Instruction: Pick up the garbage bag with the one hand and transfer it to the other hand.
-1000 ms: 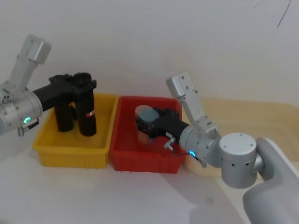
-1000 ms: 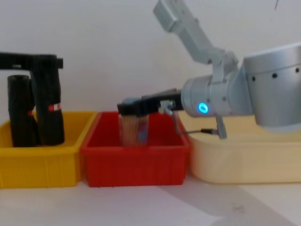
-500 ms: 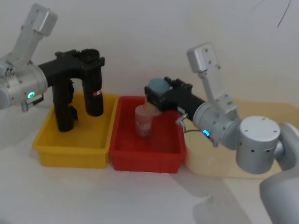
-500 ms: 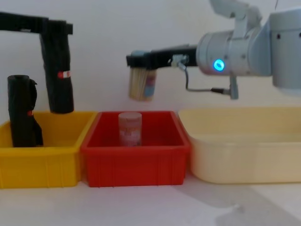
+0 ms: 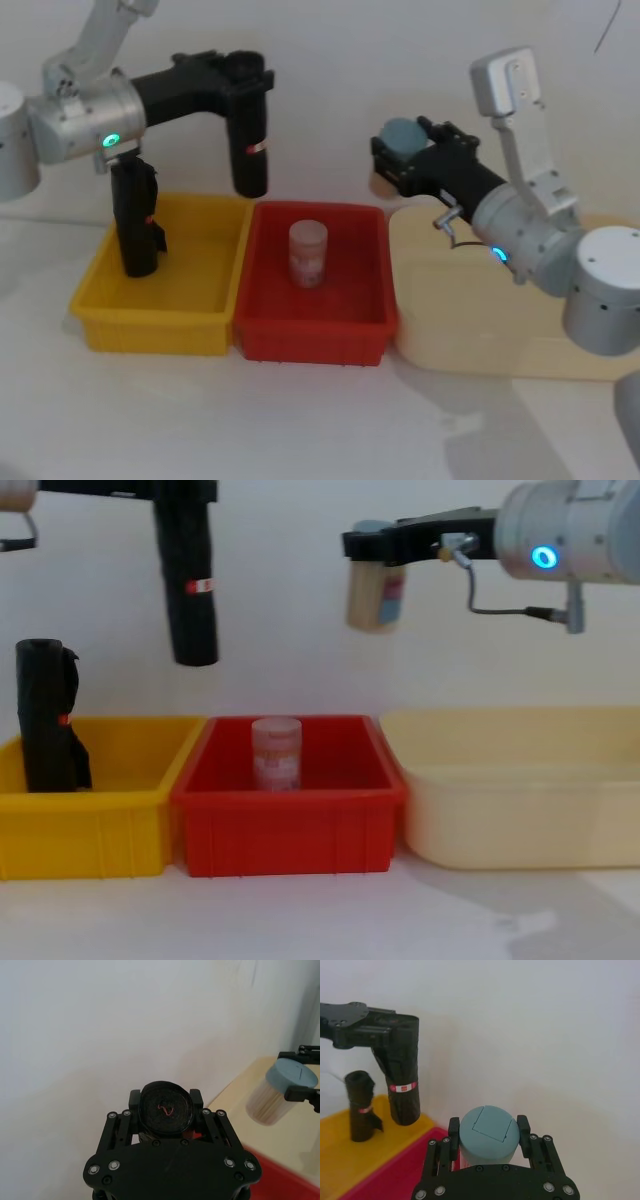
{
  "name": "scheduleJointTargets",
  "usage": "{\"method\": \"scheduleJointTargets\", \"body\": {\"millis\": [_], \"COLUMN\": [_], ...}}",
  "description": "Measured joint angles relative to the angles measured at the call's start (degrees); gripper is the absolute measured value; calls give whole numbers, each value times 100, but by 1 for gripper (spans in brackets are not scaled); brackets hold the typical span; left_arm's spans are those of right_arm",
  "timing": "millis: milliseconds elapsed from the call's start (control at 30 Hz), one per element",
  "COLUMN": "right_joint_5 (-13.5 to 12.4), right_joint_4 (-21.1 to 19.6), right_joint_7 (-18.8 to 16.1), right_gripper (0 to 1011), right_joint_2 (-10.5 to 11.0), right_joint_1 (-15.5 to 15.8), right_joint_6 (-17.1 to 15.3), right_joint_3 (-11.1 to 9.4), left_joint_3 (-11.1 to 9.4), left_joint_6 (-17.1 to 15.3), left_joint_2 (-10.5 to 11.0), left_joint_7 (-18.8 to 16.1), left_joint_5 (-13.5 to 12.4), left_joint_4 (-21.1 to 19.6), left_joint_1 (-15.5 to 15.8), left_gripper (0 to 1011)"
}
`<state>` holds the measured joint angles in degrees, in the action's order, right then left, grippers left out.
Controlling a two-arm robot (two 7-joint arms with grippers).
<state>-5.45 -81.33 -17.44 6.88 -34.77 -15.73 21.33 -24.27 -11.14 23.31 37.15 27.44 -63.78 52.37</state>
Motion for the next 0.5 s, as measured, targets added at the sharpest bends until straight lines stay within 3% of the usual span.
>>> {"method": "scheduleJointTargets", "body": {"millis": [67, 133, 167, 300, 500], "right_joint_5": [19, 58, 68, 102, 146], "right_joint_4": [-57, -144, -165, -221, -278], "right_joint_7": [27, 70, 75, 94, 96], "right_gripper": [675, 676, 675, 676, 676], "right_joint_2": [43, 124, 142, 212, 325], "right_joint_1": [25, 82, 95, 153, 295], "right_joint_6": [-22, -74, -87, -140, -230], "right_joint_3": [-27, -69, -80, -103, -141], "left_joint_3": [-64, -181, -181, -361, -742], "left_joint_6": [135, 400, 400, 916, 1576], "left_joint_2": [-112, -345, -345, -757, -1262], "left_joint_7": [140, 416, 416, 916, 1479], "left_joint_5": [-14, -39, -39, -70, 130], "left_joint_4": [293, 899, 899, 2020, 3432], "left_joint_1": [187, 544, 544, 1135, 1835], "left_gripper": [553, 553, 553, 553, 553]}}
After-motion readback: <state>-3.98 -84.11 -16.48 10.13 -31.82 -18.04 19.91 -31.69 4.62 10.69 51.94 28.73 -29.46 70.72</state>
